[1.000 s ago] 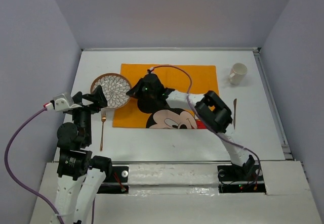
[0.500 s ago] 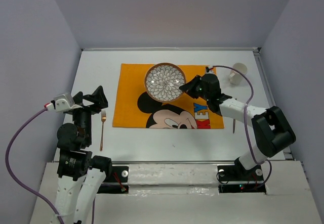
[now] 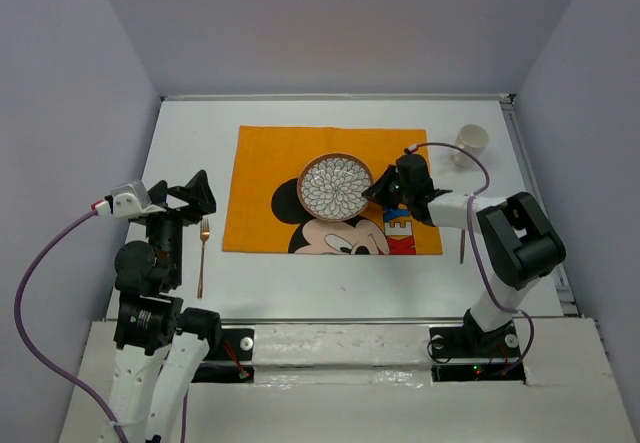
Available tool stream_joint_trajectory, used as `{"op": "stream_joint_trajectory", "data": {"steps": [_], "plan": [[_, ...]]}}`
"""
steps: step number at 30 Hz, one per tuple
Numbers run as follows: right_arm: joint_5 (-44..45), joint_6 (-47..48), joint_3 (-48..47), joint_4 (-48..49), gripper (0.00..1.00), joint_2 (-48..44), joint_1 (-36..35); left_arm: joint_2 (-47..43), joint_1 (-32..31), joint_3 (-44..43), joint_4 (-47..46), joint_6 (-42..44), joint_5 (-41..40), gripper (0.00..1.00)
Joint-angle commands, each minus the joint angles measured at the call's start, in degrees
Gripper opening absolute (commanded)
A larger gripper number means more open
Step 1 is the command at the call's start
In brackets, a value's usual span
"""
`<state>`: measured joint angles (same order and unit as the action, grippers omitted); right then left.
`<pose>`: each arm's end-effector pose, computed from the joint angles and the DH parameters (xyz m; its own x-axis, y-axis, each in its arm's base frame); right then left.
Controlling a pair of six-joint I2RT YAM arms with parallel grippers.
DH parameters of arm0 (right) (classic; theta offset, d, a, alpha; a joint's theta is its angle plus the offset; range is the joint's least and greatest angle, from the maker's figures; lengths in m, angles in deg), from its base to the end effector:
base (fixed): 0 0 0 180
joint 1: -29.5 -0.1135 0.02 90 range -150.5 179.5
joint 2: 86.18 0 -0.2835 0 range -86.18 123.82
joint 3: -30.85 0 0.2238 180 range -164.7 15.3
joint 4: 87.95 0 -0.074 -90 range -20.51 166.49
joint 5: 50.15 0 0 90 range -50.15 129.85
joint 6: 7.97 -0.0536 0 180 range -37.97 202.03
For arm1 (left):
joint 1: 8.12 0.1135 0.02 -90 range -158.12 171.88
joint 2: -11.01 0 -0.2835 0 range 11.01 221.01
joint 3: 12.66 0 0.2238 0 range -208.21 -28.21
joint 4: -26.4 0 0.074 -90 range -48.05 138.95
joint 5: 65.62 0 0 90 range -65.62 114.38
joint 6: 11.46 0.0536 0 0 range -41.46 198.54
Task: Set the dinner table for one person
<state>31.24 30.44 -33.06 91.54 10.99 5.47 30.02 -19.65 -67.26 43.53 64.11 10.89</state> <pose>0.3147 0.1491 0.2015 -0.7200 0.5273 -0.4513 0.0771 0.7069 0.7031 0.0550 0.0015 0.3760 0.3061 -0.3097 -0.9002 0.0556 0.9498 -0.3079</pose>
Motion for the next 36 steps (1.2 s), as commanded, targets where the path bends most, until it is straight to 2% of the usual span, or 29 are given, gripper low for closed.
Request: {"op": "stream_joint_trajectory", "data": {"steps": [1,11,15,17,19,22,24,25,27,28,29,36], "plan": [[-3.4,-2.0,-4.8,11.8,0.00,0.4,0.8,0.5,0.1,0.2,-2.5,0.4,0.9,0.99],[-4.5,-2.5,-3.1,11.8,0.00,2.4,0.8,0.6,0.1,0.2,-2.6,0.1,1.6,0.99],[-4.9,-1.9,-2.6,10.0,0.28,2.7,0.8,0.4,0.1,0.2,-2.6,0.1,1.5,0.99],[-4.6,-1.4,-2.5,8.3,0.35,2.3,0.8,0.6,0.2,0.2,-2.6,0.2,1.4,0.99],[-4.0,-0.8,-2.5,7.3,0.46,1.9,0.8,0.7,0.1,0.2,-2.6,0.2,1.4,0.99],[-3.8,0.2,-2.2,5.4,0.54,1.0,0.8,0.7,0.1,0.1,-2.6,0.2,1.3,0.99],[-3.4,0.7,-1.8,4.0,0.62,-0.1,0.8,0.7,0.1,0.1,-2.6,0.2,1.3,0.99],[-3.2,1.4,-1.4,3.4,0.72,-0.6,0.8,0.6,0.1,0.1,-2.6,0.2,1.2,0.99],[-2.0,2.4,-0.8,1.4,0.85,-1.9,0.8,0.5,0.1,0.1,-2.6,0.3,1.2,0.99],[-1.4,3.6,0.0,-0.4,0.95,-3.5,0.8,0.3,0.1,0.1,-2.6,0.4,1.0,0.99],[-0.6,4.1,0.5,-1.5,0.99,-4.7,0.8,0.2,0.2,0.1,-2.6,0.4,1.0,0.99],[7.4,10.9,5.6,-10.9,1.00,-17.2,1.4,-1.4,0.1,0.0,-2.5,0.5,0.9,0.99]]}}
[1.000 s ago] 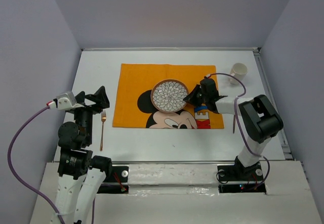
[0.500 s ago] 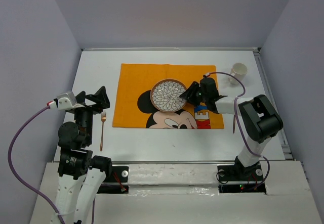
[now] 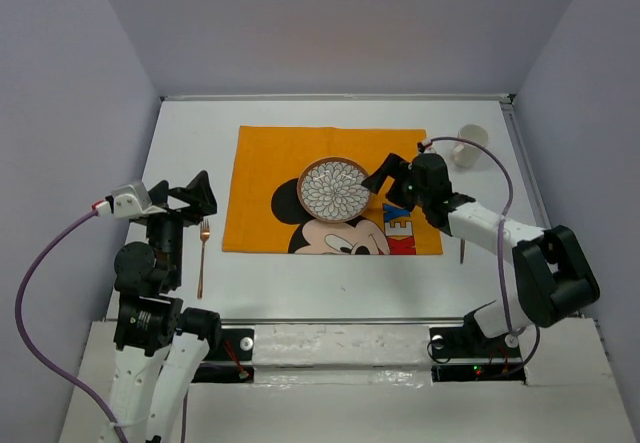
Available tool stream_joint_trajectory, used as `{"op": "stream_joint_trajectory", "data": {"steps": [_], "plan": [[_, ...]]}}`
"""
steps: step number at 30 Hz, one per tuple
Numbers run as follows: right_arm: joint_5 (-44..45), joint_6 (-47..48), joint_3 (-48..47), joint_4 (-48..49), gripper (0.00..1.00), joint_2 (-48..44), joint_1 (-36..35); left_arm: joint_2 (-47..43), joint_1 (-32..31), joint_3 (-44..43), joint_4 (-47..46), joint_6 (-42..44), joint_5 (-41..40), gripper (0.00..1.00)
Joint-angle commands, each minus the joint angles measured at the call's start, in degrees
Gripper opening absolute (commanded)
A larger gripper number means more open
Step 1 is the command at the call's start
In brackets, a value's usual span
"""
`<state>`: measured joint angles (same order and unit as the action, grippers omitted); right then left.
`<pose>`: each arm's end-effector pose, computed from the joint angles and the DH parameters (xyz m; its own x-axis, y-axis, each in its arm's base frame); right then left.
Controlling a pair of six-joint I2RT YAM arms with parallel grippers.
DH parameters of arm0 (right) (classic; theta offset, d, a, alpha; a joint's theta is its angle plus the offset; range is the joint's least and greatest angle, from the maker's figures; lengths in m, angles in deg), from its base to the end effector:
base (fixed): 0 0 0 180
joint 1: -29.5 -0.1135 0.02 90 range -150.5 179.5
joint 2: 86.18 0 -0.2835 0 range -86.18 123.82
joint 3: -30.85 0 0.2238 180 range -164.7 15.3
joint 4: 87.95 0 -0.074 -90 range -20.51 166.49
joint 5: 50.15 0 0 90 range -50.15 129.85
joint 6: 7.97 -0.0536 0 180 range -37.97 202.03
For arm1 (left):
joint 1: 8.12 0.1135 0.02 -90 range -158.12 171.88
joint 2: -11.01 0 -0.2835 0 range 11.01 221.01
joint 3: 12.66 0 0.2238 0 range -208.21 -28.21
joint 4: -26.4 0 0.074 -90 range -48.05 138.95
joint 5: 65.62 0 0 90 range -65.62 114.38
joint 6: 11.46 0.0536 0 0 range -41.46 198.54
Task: Set the dinner table for one person
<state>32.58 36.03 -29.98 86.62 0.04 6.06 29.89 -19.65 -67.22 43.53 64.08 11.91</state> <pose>0.2842 0.1306 0.2353 -0.6821 0.4820 -0.5499 -0.0052 0.7488 0.6628 0.0546 0.0007 0.3760 0.3032 -0.3107 -0.9009 0.0726 0.9501 -0.3032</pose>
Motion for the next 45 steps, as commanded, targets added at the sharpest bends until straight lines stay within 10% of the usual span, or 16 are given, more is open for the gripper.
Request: {"op": "stream_joint_trajectory", "data": {"steps": [1,11,20,36,45], "plan": [[6.6,5.8,3.2,-7.8,1.00,-9.2,0.9,-1.4,0.1,0.1,-2.5,0.5,-0.1,0.99],[17.3,14.9,-2.8,-22.1,0.94,-23.4,14.7,-3.2,-1.2,0.0,-2.0,0.7,-0.5,0.99],[21.7,18.6,-16.5,-23.8,0.80,-11.6,32.7,-4.9,-4.4,-0.2,-1.7,1.3,-1.2,0.99],[15.2,18.8,-31.8,-25.2,0.63,12.5,35.2,-4.6,-7.1,-0.4,-1.7,1.5,-1.3,0.99],[14.4,18.1,-35.9,-24.9,0.36,17.8,35.2,-4.2,-7.2,-0.4,-1.7,1.5,-1.2,0.99]]}}
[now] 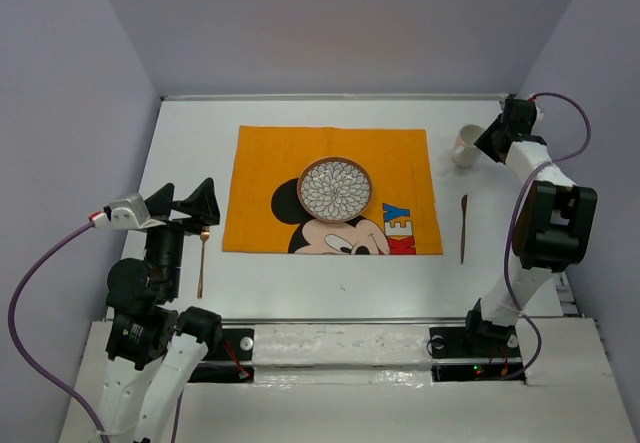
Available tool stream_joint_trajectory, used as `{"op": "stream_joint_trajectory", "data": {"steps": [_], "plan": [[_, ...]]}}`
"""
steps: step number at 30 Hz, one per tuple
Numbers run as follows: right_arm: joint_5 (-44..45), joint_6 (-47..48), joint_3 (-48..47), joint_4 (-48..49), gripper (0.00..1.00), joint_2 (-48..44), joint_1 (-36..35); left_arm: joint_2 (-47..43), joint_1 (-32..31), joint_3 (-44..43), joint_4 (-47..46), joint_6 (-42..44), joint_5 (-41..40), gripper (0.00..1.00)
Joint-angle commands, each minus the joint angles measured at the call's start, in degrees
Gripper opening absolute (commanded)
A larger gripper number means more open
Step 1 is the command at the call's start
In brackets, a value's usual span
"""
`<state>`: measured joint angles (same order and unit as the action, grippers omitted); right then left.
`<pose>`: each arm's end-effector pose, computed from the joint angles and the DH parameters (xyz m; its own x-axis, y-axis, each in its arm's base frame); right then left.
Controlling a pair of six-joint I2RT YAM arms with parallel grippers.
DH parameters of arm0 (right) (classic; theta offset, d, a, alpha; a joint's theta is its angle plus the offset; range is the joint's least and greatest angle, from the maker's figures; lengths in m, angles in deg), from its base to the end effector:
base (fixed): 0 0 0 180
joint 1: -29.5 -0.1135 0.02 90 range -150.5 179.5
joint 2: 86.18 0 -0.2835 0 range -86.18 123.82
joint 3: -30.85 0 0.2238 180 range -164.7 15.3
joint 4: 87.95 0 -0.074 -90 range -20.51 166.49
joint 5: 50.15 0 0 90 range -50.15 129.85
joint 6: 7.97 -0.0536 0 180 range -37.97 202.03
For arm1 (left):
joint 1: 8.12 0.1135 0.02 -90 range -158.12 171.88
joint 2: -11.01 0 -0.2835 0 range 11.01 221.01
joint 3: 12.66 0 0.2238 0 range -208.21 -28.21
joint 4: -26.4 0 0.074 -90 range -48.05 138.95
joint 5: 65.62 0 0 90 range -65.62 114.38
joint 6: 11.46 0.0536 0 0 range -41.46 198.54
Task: Set the dinner table for one person
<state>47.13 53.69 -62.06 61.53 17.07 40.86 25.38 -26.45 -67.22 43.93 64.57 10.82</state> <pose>0.3921 -0.0857 0.2661 -0.4272 0.5661 -0.7050 0.5591 0.7782 0.2861 0.0350 0.0016 0.3769 0.3307 -0.3568 -0.8737 0.1857 0.9323 -0.3104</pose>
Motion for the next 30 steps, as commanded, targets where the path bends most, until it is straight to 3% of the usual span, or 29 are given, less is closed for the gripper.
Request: {"op": "stream_joint_trajectory", "data": {"steps": [1,5,6,7,15,19,30], "plan": [[-0.2,1.0,-4.1,0.1,0.33,1.2,0.4,0.4,-0.4,-0.5,-2.1,1.0,-0.1,0.99],[0.3,2.0,-5.4,-0.1,0.19,2.1,0.4,0.7,-0.4,-0.5,-2.1,1.1,-0.1,0.99],[0.4,2.1,-5.8,-0.1,0.13,2.1,0.4,0.7,-0.4,-0.5,-2.1,1.1,-0.1,0.99],[0.4,2.5,-6.5,-0.2,0.00,2.0,0.4,0.7,-0.4,-0.5,-2.1,1.1,-0.1,0.99],[-1.3,4.8,-8.2,-0.3,0.00,-5.0,-0.1,1.4,-0.2,-0.5,-2.1,1.1,-0.1,0.99],[-2.3,6.0,-10.3,-1.3,0.00,-6.9,-3.8,1.5,0.0,-0.5,-2.1,1.1,-0.1,0.99],[-4.3,6.5,-15.4,-3.4,0.00,-1.7,-12.3,1.6,0.2,-0.4,-2.1,1.0,0.3,0.99]]}}
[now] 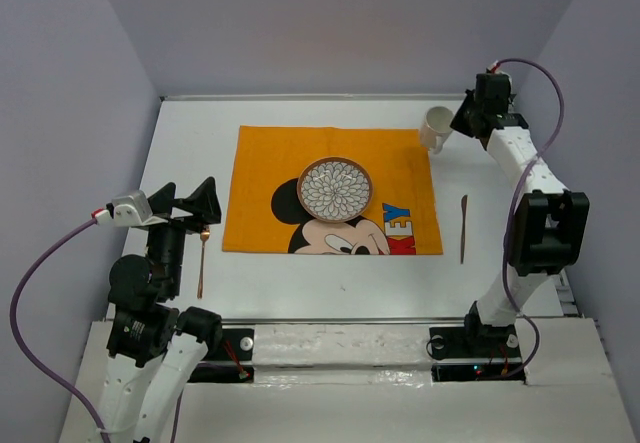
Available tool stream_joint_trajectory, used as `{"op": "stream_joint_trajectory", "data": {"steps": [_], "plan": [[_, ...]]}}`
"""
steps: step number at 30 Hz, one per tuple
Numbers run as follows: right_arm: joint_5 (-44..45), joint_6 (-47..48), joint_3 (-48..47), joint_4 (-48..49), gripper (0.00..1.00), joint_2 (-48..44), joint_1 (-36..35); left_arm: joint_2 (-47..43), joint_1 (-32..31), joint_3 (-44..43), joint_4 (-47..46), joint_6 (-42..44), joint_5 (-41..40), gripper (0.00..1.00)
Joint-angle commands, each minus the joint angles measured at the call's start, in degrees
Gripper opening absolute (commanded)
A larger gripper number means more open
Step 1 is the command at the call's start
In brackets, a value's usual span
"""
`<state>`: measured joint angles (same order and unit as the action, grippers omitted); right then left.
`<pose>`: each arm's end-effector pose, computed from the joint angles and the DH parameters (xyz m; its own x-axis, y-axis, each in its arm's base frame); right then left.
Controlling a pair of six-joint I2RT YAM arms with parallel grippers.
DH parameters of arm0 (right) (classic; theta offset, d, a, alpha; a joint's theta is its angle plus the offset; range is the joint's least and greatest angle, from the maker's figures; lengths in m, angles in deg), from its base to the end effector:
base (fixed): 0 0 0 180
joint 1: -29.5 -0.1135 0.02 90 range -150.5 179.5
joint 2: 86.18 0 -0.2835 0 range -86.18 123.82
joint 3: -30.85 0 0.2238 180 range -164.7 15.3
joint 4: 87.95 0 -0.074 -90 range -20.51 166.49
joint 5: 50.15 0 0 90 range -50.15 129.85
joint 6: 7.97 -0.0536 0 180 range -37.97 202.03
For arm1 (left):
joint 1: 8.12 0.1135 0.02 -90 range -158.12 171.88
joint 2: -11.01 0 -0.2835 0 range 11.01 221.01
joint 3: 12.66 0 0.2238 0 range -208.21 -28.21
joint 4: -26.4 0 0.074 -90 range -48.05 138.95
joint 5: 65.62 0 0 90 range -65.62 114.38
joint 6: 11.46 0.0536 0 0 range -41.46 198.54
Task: Set the dinner table for one person
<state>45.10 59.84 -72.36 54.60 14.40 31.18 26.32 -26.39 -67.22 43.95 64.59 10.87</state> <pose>0.3999 -0.0166 0.3297 -0.4891 0.3906 -0.7799 0.3121 0.9133 0.2617 0.0391 0.0003 0.3766 0.3170 -0.3515 -0.8809 0.1804 0.9342 -0.3078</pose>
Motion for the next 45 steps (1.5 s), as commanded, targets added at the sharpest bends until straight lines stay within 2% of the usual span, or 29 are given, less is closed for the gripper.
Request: {"op": "stream_joint_trajectory", "data": {"steps": [1,9,16,25,27,28,30,31,34,35,39,40,41,42,44,45], "plan": [[-2.8,0.2,-5.7,3.4,0.00,1.6,-3.5,0.7,0.2,-0.4,-2.1,1.0,0.2,0.99],[-2.1,1.3,-13.0,0.8,0.00,8.7,-6.7,0.6,0.0,-0.5,-2.1,1.1,0.3,0.99],[-0.8,2.0,-18.6,-1.3,0.00,13.8,-6.7,0.8,-0.2,-0.5,-2.1,1.1,0.3,0.99],[-1.2,1.9,-20.0,-2.5,0.02,17.7,-6.7,1.0,-0.3,-0.5,-2.1,1.1,0.4,0.99],[-1.6,1.9,-19.9,-2.6,0.15,17.6,-6.7,1.2,-0.3,-0.5,-2.1,1.2,0.3,0.99],[-1.7,1.9,-19.9,-2.7,0.25,17.6,-6.7,1.0,-0.3,-0.5,-2.1,1.1,0.3,0.99],[-1.7,1.7,-19.7,-2.8,0.35,16.9,-6.7,1.0,-0.3,-0.5,-2.1,1.1,0.4,0.99],[-1.7,1.7,-19.7,-3.1,0.45,16.8,-6.7,0.9,-0.3,-0.5,-2.1,1.1,0.3,0.99],[-1.5,1.5,-19.3,-3.7,0.61,14.8,-6.7,0.9,-0.4,-0.4,-2.1,1.1,0.3,0.99],[-1.2,1.3,-18.7,-3.6,0.63,13.9,-6.7,0.9,-0.4,-0.4,-2.1,1.1,0.4,0.99],[0.9,0.0,-10.2,-3.0,0.65,4.8,-6.7,0.2,-1.1,-0.4,-2.1,1.1,0.2,0.99],[2.3,-1.3,-6.7,-1.9,0.63,-1.0,-6.2,-0.6,-1.2,-0.5,-2.1,1.0,0.2,0.99],[2.6,-2.1,2.1,0.9,0.62,-4.3,-5.4,-1.1,-1.5,-0.5,-2.1,1.1,0.1,0.99],[3.0,-3.7,6.8,2.1,0.60,-10.6,-4.8,-2.1,-2.0,-0.5,-2.1,1.1,-0.3,0.99],[2.9,-5.8,15.7,2.9,0.57,-16.6,-3.7,-3.1,-2.7,-0.5,-2.1,1.3,-0.6,0.99],[2.7,-6.5,24.6,3.7,0.55,-19.3,-3.7,-3.4,-3.1,-0.5,-2.1,1.5,-0.9,0.99]]}}
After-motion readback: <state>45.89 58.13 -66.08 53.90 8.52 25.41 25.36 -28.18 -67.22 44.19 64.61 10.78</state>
